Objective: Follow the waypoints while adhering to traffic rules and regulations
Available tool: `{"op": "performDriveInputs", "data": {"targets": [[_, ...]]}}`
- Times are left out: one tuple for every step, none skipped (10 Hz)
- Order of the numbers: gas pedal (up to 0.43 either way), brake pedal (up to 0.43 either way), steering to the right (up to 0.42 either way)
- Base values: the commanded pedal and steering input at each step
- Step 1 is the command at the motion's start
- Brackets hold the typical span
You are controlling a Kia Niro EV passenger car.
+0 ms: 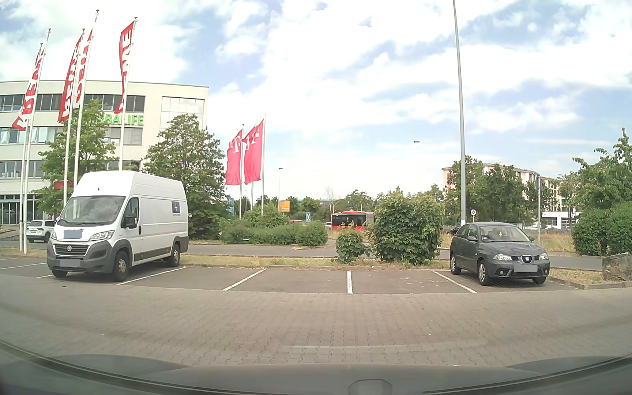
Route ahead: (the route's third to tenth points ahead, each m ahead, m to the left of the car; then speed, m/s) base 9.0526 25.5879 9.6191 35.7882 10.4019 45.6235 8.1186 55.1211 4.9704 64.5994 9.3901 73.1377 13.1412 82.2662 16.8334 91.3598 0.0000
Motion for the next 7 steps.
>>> {"op": "performDriveInputs", "data": {"targets": [[0.000,0.384,0.003],[0.000,0.384,0.003],[0.000,0.384,0.003],[0.000,0.384,0.003],[0.000,0.384,0.003],[0.000,0.384,0.003],[0.000,0.384,0.003]]}}
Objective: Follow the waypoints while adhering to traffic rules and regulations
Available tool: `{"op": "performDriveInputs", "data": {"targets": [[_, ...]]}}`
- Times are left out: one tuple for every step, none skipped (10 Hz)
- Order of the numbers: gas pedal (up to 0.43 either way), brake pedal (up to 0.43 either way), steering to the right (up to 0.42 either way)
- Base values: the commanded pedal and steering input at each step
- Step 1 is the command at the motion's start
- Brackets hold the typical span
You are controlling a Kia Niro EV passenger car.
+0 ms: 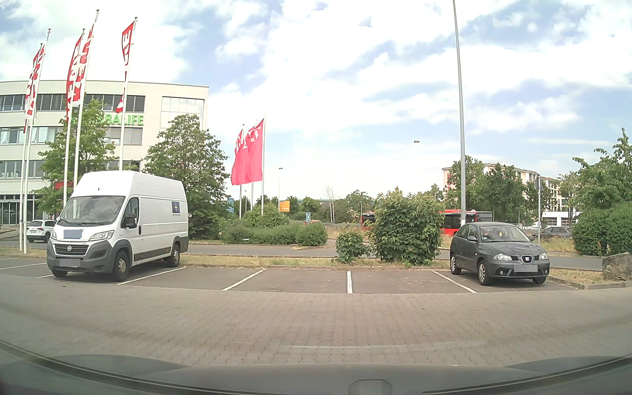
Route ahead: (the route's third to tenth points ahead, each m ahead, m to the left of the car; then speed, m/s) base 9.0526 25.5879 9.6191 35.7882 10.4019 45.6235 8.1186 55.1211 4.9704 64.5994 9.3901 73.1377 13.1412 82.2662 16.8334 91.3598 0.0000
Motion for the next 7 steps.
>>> {"op": "performDriveInputs", "data": {"targets": [[0.000,0.384,0.003],[0.000,0.384,0.003],[0.000,0.384,0.003],[0.000,0.384,0.003],[0.000,0.384,0.003],[0.000,0.384,0.003],[0.000,0.384,0.003]]}}
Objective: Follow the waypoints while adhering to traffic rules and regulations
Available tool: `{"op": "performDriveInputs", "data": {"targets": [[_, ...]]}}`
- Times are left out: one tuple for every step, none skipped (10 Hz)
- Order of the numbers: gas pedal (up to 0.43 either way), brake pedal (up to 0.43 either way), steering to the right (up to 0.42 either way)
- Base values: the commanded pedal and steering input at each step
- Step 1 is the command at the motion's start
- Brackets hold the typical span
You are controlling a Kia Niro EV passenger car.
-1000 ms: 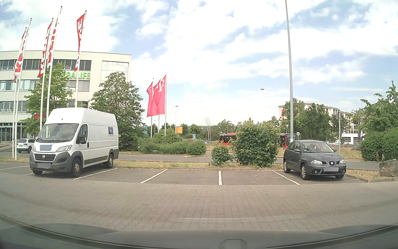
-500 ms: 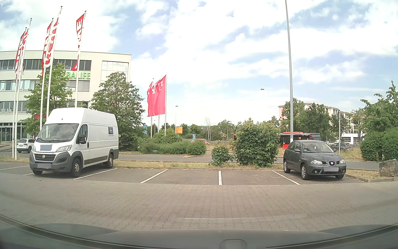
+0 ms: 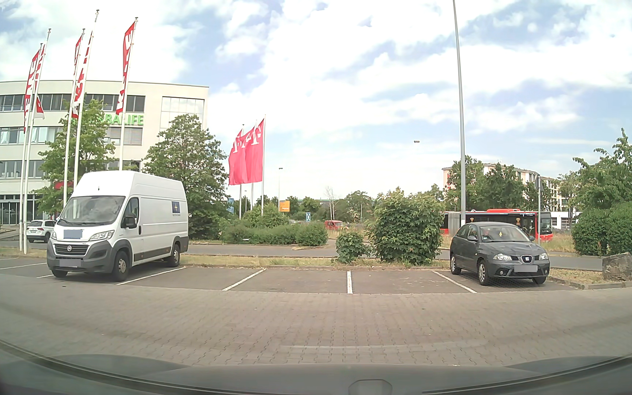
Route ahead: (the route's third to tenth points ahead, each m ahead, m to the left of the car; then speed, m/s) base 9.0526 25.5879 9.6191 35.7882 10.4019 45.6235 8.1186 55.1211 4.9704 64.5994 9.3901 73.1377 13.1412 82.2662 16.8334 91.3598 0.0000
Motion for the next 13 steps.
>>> {"op": "performDriveInputs", "data": {"targets": [[0.000,0.384,0.003],[0.000,0.384,0.003],[0.000,0.384,0.003],[0.000,0.384,0.003],[0.000,0.384,0.003],[0.000,0.384,0.003],[0.000,0.384,0.003],[0.000,0.384,0.003],[0.000,0.384,0.003],[0.000,0.384,0.003],[0.000,0.384,0.003],[0.000,0.384,0.003],[0.000,0.384,0.003]]}}
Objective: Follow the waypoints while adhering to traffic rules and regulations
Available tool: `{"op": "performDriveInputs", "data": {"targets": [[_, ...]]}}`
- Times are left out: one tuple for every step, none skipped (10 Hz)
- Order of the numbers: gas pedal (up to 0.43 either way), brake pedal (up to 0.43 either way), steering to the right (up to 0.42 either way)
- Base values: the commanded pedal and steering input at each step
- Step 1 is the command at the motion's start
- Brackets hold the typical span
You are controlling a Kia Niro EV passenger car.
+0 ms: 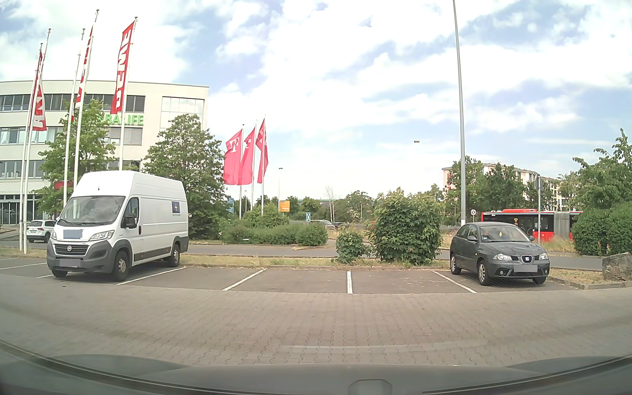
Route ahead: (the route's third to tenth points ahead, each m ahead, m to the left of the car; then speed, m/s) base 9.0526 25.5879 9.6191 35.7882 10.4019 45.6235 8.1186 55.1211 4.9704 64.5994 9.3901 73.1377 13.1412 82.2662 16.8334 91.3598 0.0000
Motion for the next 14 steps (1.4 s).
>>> {"op": "performDriveInputs", "data": {"targets": [[0.000,0.384,0.003],[0.000,0.384,0.003],[0.000,0.384,0.003],[0.000,0.384,0.003],[0.000,0.384,0.003],[0.000,0.384,0.003],[0.000,0.384,0.003],[0.000,0.384,0.003],[0.000,0.384,0.003],[0.000,0.384,0.003],[0.000,0.384,0.003],[0.000,0.384,0.003],[0.000,0.384,0.003],[0.000,0.384,0.003]]}}
